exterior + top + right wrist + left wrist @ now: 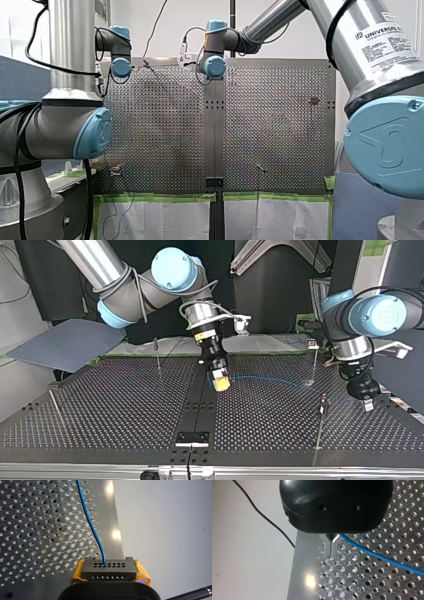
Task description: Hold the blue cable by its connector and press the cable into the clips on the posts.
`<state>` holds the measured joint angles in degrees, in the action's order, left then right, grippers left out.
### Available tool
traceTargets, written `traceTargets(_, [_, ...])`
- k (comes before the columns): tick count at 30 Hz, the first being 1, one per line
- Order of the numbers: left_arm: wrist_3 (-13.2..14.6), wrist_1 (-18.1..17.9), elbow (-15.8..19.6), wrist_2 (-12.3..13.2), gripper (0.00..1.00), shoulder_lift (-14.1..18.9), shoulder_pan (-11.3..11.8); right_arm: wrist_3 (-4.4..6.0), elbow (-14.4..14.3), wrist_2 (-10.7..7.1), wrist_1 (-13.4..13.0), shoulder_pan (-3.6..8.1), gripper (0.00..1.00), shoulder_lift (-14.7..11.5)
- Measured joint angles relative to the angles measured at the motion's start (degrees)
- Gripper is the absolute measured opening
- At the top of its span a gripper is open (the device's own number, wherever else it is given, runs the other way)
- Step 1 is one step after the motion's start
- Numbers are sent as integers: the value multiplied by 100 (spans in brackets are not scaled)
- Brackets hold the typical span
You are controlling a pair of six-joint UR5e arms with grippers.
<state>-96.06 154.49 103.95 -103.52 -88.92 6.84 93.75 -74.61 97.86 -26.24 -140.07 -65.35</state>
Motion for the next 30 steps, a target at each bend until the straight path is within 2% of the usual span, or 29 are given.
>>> traceTargets(9, [-25, 86, 1, -30, 0, 139, -43, 4, 135, -11, 22, 13, 0, -1])
traceTargets(14, [-12, 180, 1, -36, 0, 177, -78, -16, 140, -7, 66, -27, 0, -6])
traceTargets(23, [-19, 310, 2, -100, 0, 268, -162, -32, 141, 18, 355, -104, 0, -102])
traceTargets(30, [-59, 405, 2, -230, 0, 410, -242, 35, 141, 31, 418, -38, 0, -183])
